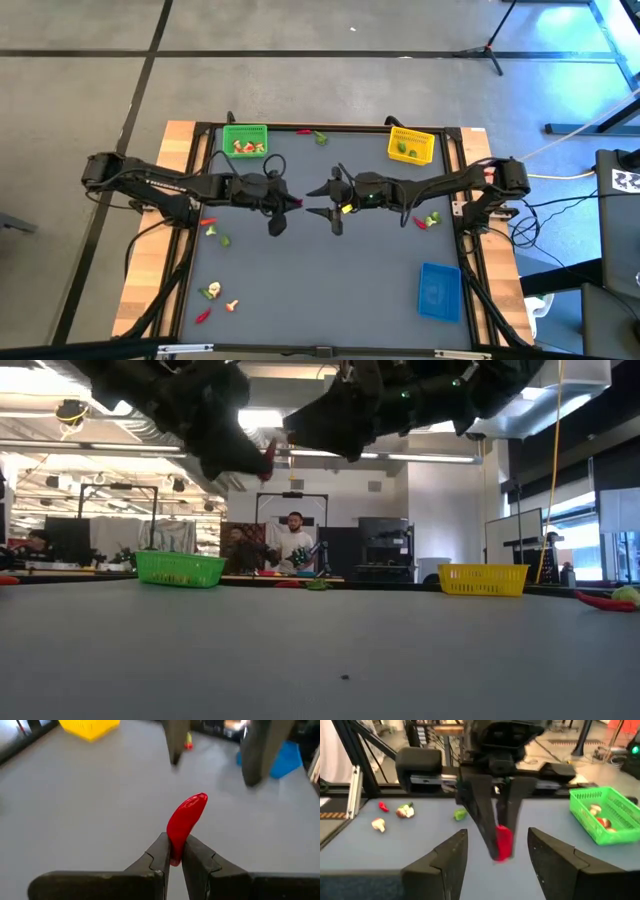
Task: Sort produce into baskets
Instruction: Put the red chili pepper into the blue bin
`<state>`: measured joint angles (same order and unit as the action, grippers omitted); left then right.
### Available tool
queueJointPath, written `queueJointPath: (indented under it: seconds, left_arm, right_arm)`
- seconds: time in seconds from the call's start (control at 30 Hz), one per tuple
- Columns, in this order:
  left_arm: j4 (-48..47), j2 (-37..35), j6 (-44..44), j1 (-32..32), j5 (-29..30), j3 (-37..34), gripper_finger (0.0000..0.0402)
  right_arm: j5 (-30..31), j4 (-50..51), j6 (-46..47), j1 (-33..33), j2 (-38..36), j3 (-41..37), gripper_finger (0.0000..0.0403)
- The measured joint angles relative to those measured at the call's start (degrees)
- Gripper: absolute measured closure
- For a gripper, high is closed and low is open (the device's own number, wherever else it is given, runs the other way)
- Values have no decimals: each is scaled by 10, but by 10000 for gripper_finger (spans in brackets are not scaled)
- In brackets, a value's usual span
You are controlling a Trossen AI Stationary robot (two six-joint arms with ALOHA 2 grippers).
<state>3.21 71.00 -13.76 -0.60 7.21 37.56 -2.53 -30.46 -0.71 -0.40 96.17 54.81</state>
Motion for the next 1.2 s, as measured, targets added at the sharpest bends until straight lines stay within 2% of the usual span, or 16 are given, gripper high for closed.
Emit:
queueJointPath:
  seconds: [0.23,0.57,0.73,1.07,1.2]
  left_arm:
    - [56,4,23,-12,10,0,366]
    - [69,4,49,-13,12,0,366]
    - [70,4,72,-16,11,0,366]
    - [70,3,93,-18,12,0,364]
    - [69,4,94,-21,11,0,331]
  right_arm:
    - [2,-46,-15,0,16,0,208]
    - [-5,-57,-27,-16,16,0,326]
    - [0,-67,-51,-17,16,0,365]
    - [4,-67,-88,-16,16,0,398]
    - [16,-67,-105,-16,16,0,400]
